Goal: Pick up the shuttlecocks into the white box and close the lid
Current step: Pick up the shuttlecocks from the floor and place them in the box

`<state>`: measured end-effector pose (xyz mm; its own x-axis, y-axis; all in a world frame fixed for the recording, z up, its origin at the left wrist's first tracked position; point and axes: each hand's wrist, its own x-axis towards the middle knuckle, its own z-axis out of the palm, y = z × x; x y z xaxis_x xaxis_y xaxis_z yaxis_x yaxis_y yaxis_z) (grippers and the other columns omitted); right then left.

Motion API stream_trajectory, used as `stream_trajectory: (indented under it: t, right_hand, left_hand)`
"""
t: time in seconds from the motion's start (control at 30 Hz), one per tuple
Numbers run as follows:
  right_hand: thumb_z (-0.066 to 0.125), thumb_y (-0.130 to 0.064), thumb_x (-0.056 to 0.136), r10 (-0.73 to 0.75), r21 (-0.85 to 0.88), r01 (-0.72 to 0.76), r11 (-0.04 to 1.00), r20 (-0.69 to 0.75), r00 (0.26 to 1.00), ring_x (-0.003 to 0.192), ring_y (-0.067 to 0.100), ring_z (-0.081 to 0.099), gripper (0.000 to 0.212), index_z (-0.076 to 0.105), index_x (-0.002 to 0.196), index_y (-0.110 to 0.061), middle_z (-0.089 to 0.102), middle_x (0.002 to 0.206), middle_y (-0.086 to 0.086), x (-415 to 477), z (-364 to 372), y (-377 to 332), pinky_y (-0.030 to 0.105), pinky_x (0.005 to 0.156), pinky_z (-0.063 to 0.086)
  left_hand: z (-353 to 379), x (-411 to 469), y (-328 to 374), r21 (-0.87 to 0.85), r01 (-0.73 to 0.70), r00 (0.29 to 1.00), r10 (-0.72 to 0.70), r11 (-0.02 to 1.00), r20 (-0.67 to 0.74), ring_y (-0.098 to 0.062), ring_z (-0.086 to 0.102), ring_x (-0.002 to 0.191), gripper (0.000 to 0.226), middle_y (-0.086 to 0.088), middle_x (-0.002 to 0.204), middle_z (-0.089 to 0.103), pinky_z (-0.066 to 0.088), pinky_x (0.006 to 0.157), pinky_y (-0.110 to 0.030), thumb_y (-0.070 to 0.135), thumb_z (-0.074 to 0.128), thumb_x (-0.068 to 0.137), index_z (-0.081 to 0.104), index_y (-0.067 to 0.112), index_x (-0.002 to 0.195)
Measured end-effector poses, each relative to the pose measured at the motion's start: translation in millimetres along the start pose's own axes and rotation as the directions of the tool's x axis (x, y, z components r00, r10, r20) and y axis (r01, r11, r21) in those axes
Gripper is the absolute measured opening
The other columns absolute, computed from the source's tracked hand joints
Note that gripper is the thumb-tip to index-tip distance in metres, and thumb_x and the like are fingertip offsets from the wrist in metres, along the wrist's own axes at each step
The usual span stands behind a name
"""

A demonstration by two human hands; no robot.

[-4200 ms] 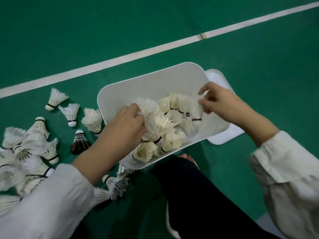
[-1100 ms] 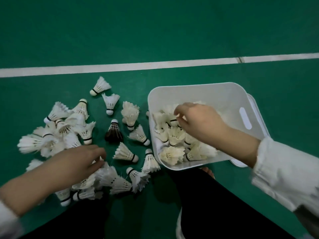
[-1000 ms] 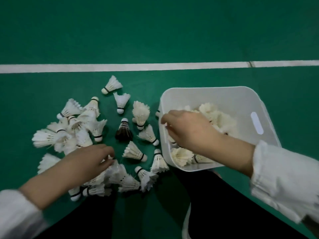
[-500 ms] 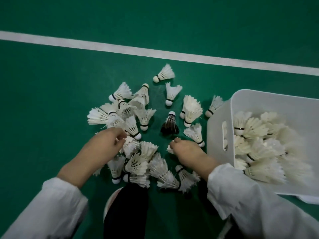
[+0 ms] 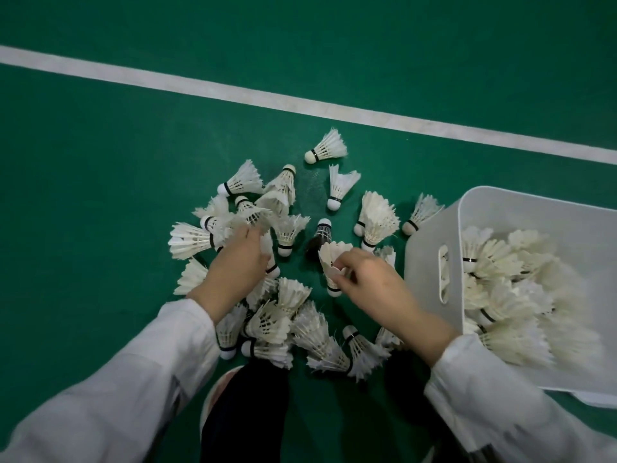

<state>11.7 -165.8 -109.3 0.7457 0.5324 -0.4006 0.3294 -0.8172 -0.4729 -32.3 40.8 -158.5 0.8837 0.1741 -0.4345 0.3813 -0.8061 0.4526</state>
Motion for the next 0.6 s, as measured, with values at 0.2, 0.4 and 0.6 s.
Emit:
stream_trajectory:
  t: [0.2,0.4,0.6]
  right_hand:
    - [0.053,-0.024,0.092,0.021,0.0,-0.021,1.0,-0.002,1.0,0.092,0.02,0.059,0.018,0.061,0.104,-0.014,0.06,0.102,0.002,-4,0,1,0.034,0.08,0.048]
    - [0.053,-0.026,0.092,0.02,0.01,-0.02,1.0,-0.008,1.0,0.092,0.018,0.06,0.018,0.06,0.105,-0.015,0.06,0.104,0.0,-5,-3,1,0.035,0.08,0.049]
    - [0.052,-0.024,0.092,0.008,-0.029,-0.008,1.0,-0.021,1.0,0.091,0.019,0.06,0.019,0.06,0.107,-0.015,0.061,0.104,0.001,-7,-6,7,0.033,0.079,0.049]
  left_hand:
    - [-6,-15,-1,-0.085,-0.061,0.998,0.06,0.995,-0.02,-0.016,0.055,0.063,0.012,-0.005,0.097,0.058,0.042,0.061,-0.027,0.018,0.047,0.095,0.055,0.01,0.097]
    - [-24,-17,20,-0.193,-0.216,0.976,0.219,0.957,-0.007,-0.02,0.057,0.059,0.017,-0.008,0.074,0.061,0.047,0.056,-0.035,0.031,0.044,0.094,0.045,0.018,0.104]
    - [-14,25,35,0.093,-0.155,0.988,0.152,0.984,0.034,-0.018,0.06,0.06,0.06,-0.001,0.065,0.06,0.053,0.057,-0.035,0.054,0.034,0.093,0.017,0.025,0.142]
